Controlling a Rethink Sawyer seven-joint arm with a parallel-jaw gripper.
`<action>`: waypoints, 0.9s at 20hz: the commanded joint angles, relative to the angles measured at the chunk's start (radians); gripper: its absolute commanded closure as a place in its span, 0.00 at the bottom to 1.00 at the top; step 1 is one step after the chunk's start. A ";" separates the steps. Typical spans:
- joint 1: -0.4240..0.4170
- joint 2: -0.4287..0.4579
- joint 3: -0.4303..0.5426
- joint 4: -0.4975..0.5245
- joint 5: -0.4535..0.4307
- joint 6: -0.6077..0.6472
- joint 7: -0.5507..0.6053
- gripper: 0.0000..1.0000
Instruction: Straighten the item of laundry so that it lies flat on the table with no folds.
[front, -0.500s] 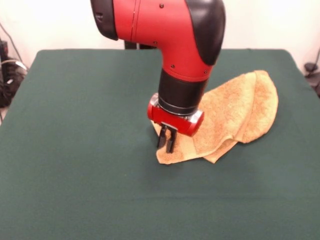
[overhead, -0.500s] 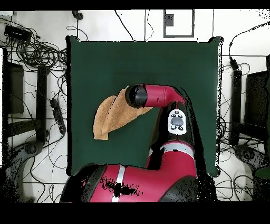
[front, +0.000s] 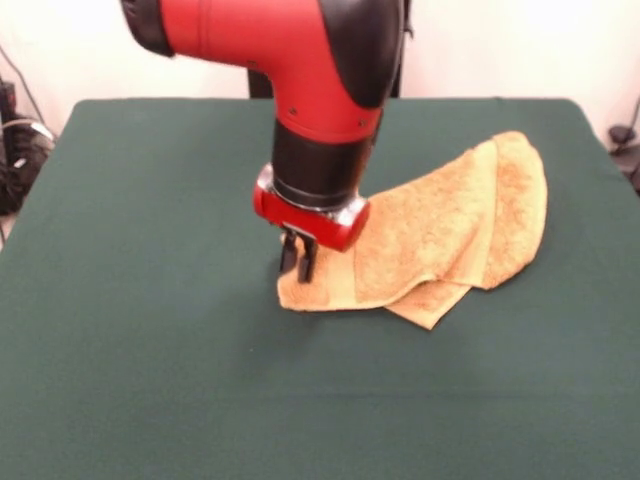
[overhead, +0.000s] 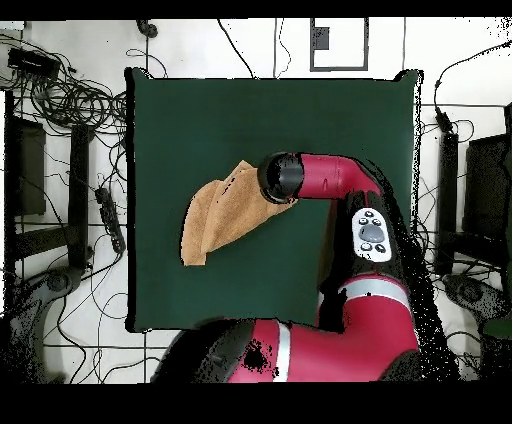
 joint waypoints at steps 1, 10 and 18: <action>0.024 -0.176 0.166 0.075 -0.001 0.291 -0.275 1.00; 0.020 -0.309 0.208 0.084 0.048 0.482 -0.211 1.00; 0.006 -0.290 0.232 0.018 0.021 0.525 -0.204 1.00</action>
